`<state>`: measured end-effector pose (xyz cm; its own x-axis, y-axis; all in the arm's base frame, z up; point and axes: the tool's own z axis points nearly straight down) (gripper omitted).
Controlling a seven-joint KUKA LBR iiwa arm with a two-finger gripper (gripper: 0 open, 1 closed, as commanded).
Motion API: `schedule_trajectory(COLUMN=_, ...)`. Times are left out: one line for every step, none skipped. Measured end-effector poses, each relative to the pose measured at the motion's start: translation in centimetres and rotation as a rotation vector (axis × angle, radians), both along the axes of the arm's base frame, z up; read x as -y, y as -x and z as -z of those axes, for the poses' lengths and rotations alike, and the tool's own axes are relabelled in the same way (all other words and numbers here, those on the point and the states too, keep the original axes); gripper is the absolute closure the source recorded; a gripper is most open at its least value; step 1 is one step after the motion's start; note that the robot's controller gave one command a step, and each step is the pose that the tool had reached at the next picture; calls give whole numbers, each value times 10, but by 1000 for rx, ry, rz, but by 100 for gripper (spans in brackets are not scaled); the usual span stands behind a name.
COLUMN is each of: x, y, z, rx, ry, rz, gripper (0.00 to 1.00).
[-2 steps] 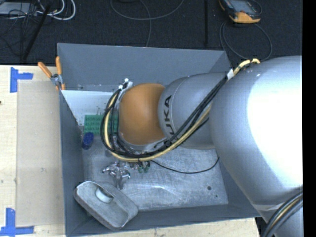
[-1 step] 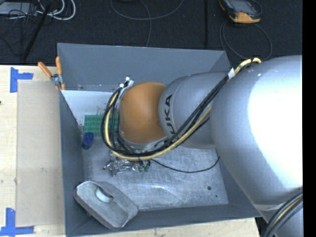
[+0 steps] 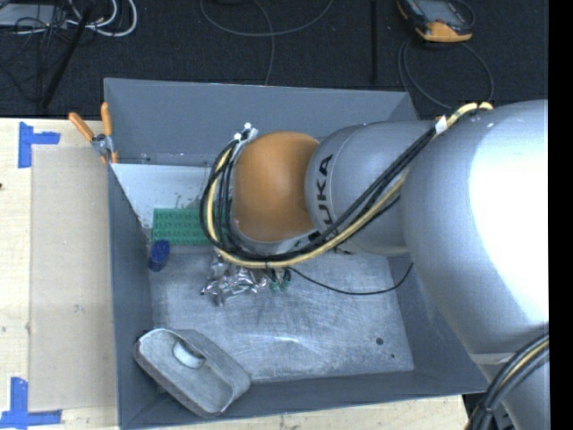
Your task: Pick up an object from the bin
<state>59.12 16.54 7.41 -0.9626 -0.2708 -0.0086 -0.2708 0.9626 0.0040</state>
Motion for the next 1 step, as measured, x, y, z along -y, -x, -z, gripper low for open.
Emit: schedule_trajectory(x=11, y=-11, z=-143, rx=2, ry=4, rz=3, gripper=100)
